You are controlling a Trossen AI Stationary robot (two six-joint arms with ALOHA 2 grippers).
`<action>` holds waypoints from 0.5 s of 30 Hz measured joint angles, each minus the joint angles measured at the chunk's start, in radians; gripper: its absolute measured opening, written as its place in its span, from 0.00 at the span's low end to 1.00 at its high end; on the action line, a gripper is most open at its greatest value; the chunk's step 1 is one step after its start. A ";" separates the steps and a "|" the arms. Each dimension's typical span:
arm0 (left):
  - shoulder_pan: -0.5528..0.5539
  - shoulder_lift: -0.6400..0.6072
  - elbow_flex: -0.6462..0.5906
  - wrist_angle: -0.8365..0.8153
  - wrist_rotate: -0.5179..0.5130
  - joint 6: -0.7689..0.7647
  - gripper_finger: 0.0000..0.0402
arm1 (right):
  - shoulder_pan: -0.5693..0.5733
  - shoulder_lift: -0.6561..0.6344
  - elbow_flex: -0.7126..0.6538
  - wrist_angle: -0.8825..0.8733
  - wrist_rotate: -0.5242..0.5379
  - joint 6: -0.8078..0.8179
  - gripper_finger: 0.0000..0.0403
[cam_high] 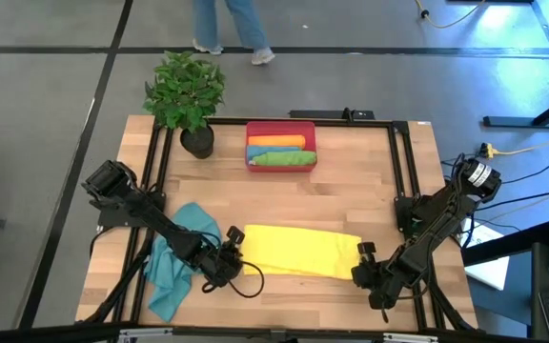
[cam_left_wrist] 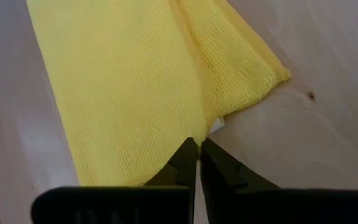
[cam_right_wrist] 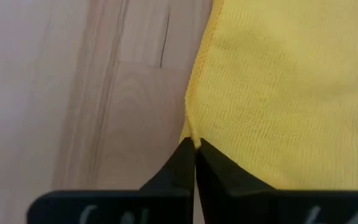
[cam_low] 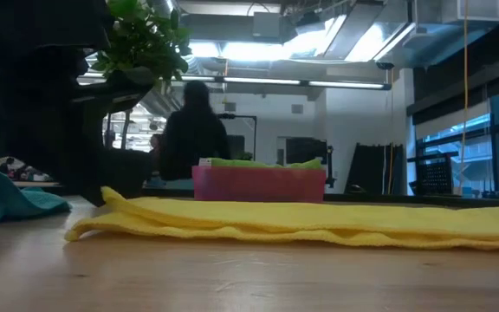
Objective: Roll microfiber towels into tight, uniform cylinder then place into a basket
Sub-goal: Fold the yellow towel
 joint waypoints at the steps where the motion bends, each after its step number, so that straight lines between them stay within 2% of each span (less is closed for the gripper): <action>1: 0.000 -0.001 0.001 -0.002 0.000 0.007 0.02 | 0.000 -0.001 0.003 -0.007 0.000 0.015 0.03; 6: 0.000 -0.032 0.037 -0.003 0.000 0.016 0.00 | 0.000 -0.001 0.072 -0.157 0.005 0.043 0.03; 15: -0.006 -0.037 0.140 -0.004 0.018 0.022 0.00 | 0.000 -0.002 0.238 -0.493 0.116 0.073 0.03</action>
